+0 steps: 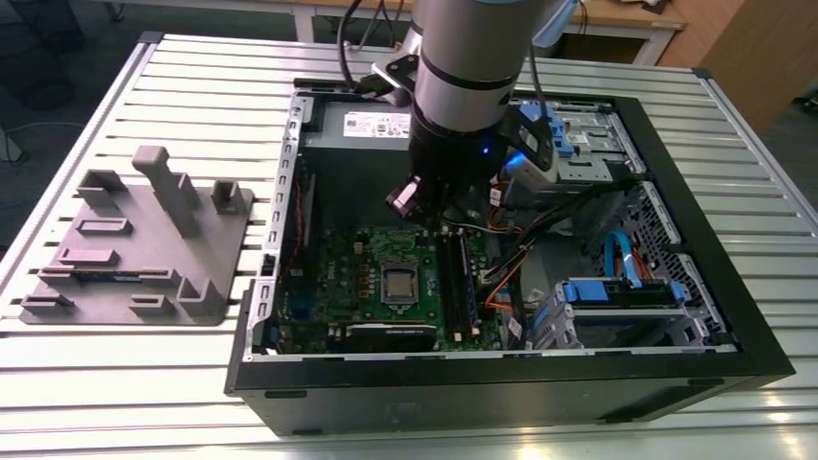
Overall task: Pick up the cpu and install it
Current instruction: 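Install the first cpu locking lever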
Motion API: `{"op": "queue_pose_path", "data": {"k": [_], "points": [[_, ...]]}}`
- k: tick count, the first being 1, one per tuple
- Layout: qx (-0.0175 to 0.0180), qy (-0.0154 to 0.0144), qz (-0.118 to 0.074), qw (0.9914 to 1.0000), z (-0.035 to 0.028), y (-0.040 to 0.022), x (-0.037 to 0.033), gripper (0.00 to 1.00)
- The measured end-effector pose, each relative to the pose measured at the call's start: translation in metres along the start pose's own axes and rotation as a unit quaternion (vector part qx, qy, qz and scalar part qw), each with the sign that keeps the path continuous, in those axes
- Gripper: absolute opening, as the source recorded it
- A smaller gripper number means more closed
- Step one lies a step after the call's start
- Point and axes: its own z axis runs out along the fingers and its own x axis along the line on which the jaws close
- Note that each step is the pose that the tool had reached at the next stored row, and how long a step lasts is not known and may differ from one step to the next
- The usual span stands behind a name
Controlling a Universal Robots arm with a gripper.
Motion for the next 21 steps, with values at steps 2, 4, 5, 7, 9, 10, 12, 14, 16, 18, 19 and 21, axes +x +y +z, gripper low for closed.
{"op": "queue_pose_path", "data": {"k": [2, 4, 5, 7, 9, 10, 12, 14, 16, 18, 19, 21], "points": [[0.0, 0.0, 0.0, 1.0, 0.0002, 0.0024, -0.0021, 0.11], [0.0, 0.0, 0.0, 1.0, 0.0003, 0.0047, -0.0041, 0.11], [0.0, 0.0, 0.0, 1.0, 0.0005, 0.006, -0.0052, 0.11], [0.0, 0.0, 0.0, 1.0, 0.0006, 0.0082, -0.0071, 0.11], [0.0, 0.0, 0.001, 1.0, 0.0007, 0.0097, -0.0084, 0.11], [0.0, 0.0, 0.001, 1.0, 0.0008, 0.0101, -0.0088, 0.11], [0.0, -0.0001, 0.002, 1.0, 0.0018, 0.0104, -0.0091, 0.11], [0.0002, -0.0002, 0.006, 0.99998, 0.0036, 0.0105, -0.0092, 0.11], [0.0003, -0.0005, 0.011, 0.99993, 0.0055, 0.0107, -0.0094, 0.11], [0.0005, -0.001, 0.02, 0.9998, 0.0062, 0.0107, -0.0099, 0.11], [0.0006, -0.0012, 0.024, 0.99971, 0.0065, 0.0106, -0.0102, 0.11], [0.0009, -0.0015, 0.032, 0.9995, 0.007, 0.0103, -0.0112, 0.11]]}}
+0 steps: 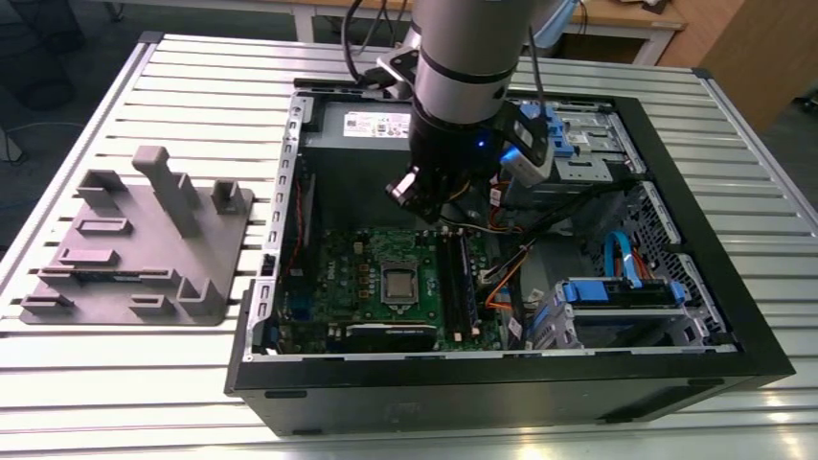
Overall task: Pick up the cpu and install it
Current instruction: 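Install the first cpu locking lever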
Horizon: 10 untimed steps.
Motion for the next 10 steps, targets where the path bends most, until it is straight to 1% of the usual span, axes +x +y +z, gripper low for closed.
{"op": "queue_pose_path", "data": {"k": [4, 7, 10], "points": [[0.0002, -0.0004, 0.008, 0.99997, 0.0015, 0.0025, -0.0027, 0.11], [0.0003, -0.0005, 0.01, 0.99995, 0.0034, 0.0058, -0.0052, 0.11], [0.0003, -0.0007, 0.011, 0.99994, 0.0063, 0.0071, -0.0061, 0.11]]}}
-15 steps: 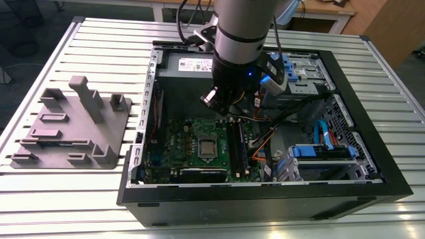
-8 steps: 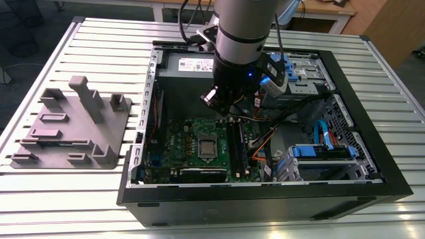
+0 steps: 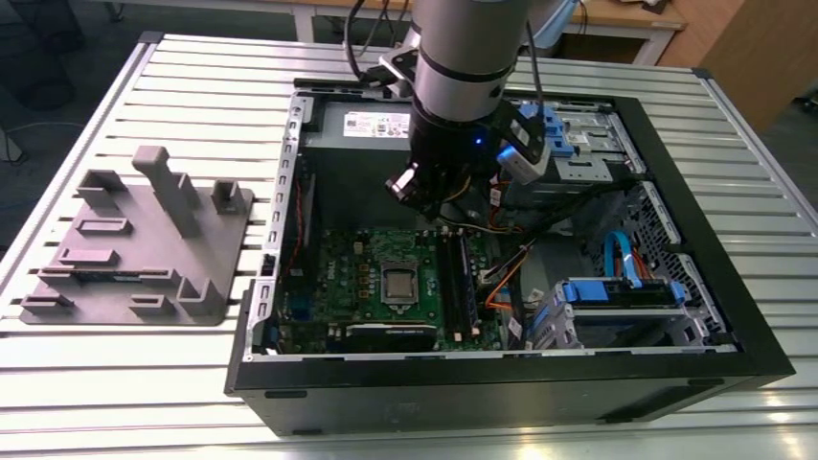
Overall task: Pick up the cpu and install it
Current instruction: 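Install the first cpu locking lever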
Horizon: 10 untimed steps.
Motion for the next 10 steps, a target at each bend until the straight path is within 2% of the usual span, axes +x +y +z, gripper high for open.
{"op": "queue_pose_path", "data": {"k": [10], "points": [[0.0001, 0.0001, 0.001, 1.0, 0.0058, 0.0029, 0.0034, 0.11]]}}
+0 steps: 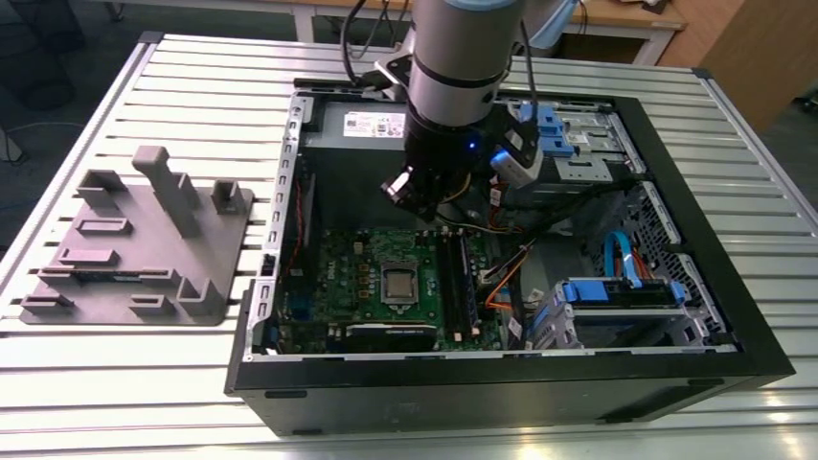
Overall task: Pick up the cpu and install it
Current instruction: 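Install the first cpu locking lever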
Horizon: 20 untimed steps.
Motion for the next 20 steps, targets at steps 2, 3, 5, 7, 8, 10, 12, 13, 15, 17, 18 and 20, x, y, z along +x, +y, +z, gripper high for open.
{"op": "queue_pose_path", "data": {"k": [2, 3, 5, 7, 8, 10, 12, 13, 15, 17, 18, 20], "points": [[0.0001, 0.0001, 0.0, 1.0, 0.0003, 0.0003, 0.0006, 0.11], [0.0003, 0.0002, 0.0, 1.0, 0.0004, 0.0001, 0.0009, 0.11], [0.0016, 0.0012, 0.0, 1.0, 0.0004, -0.0005, 0.0016, 0.11], [0.0033, 0.0024, 0.0, 0.99999, 0.0003, -0.0017, 0.0029, 0.11], [0.0041, 0.0029, 0.0, 0.99999, 0.0002, -0.0026, 0.0036, 0.11], [0.0054, 0.0039, 0.0, 0.99998, 0.0001, -0.0051, 0.0057, 0.11], [0.0064, 0.0047, 0.0, 0.99997, -0.0002, -0.0078, 0.0082, 0.11], [0.0068, 0.005, 0.0, 0.99996, -0.0003, -0.0092, 0.0096, 0.11], [0.0073, 0.0053, 0.0, 0.99996, -0.0004, -0.0117, 0.012, 0.11], [0.0079, 0.0057, 0.001, 0.99995, -0.0004, -0.0133, 0.0133, 0.11], [0.0082, 0.0059, 0.002, 0.99995, -0.0004, -0.014, 0.0139, 0.11], [0.0086, 0.006, 0.004, 0.99994, -0.0003, -0.0153, 0.0149, 0.11]]}}
